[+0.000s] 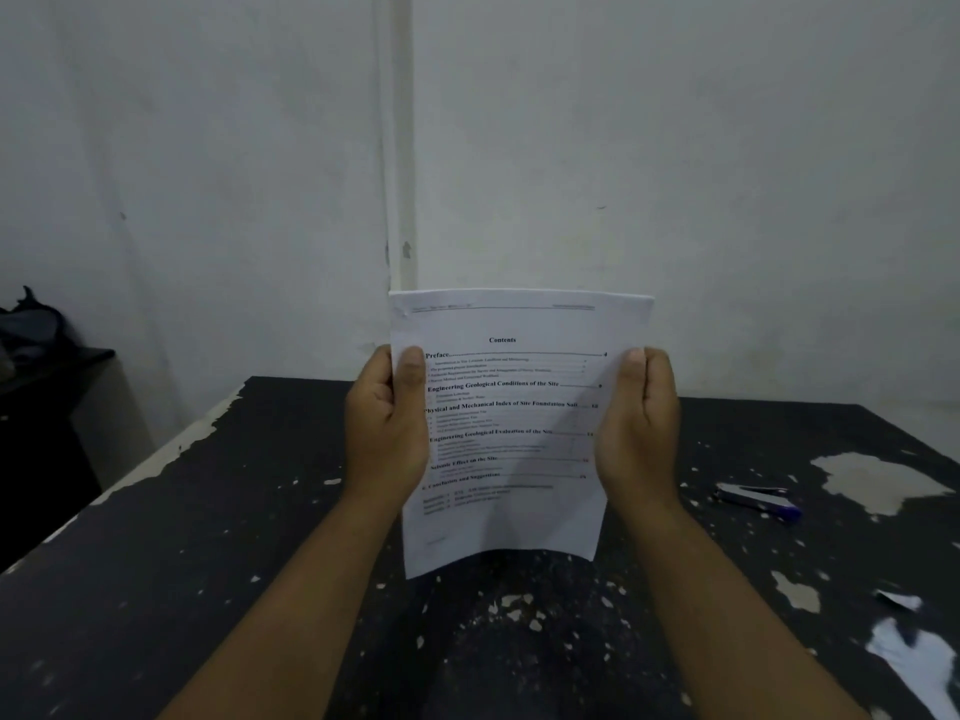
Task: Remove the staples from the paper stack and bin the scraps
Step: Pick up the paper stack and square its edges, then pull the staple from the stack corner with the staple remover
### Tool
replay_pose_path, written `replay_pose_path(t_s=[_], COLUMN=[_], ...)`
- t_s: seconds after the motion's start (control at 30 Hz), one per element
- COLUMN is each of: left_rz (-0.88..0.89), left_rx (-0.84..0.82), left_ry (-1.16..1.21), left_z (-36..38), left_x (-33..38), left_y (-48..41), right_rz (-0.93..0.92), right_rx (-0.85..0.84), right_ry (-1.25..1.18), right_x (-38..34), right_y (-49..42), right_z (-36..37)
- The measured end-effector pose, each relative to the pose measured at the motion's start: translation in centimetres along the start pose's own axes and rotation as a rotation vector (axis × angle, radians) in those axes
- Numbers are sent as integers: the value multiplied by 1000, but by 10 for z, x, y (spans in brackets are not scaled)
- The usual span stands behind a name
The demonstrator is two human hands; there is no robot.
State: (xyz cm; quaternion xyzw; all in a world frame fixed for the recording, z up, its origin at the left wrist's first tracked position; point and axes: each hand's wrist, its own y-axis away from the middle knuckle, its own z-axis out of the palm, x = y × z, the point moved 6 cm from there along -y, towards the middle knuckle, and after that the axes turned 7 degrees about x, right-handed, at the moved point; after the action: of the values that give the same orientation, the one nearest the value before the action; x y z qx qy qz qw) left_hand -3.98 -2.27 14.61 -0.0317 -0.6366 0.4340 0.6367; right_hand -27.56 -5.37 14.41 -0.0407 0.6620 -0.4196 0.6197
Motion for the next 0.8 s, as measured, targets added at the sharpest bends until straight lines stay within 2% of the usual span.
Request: replay_pose_path(t_s=[0.17, 0.27, 0.37, 0.43, 0.5, 0.67, 0.73, 0.8], left_rz=[-92, -172, -169, -149, -120, -74, -60, -53], left_rx=[-40, -81, -82, -66, -61, -55, -50, -40], left_ry=[95, 119, 108, 99, 83, 76, 78, 78], left_z=[-1, 0, 0, 1, 3, 5, 5, 4], left_x=[-5, -17, -19, -18, -14, -3, 0, 0], left_y=[0, 5, 5, 3, 3, 2, 1, 0], right_rz=[65, 197, 328, 365, 327, 93, 72, 103], right_rx=[-84, -162, -187, -157, -179, -394, -458, -536], right_ry=[-76, -161, -165, -8, 264, 991, 1244, 1386], right_x=[-3, 13, 37, 57, 81, 127, 145, 163], right_y=[-14, -8, -2, -1, -6, -21, -28, -33], right_z=[1, -2, -7, -14, -22, -49, -68, -86])
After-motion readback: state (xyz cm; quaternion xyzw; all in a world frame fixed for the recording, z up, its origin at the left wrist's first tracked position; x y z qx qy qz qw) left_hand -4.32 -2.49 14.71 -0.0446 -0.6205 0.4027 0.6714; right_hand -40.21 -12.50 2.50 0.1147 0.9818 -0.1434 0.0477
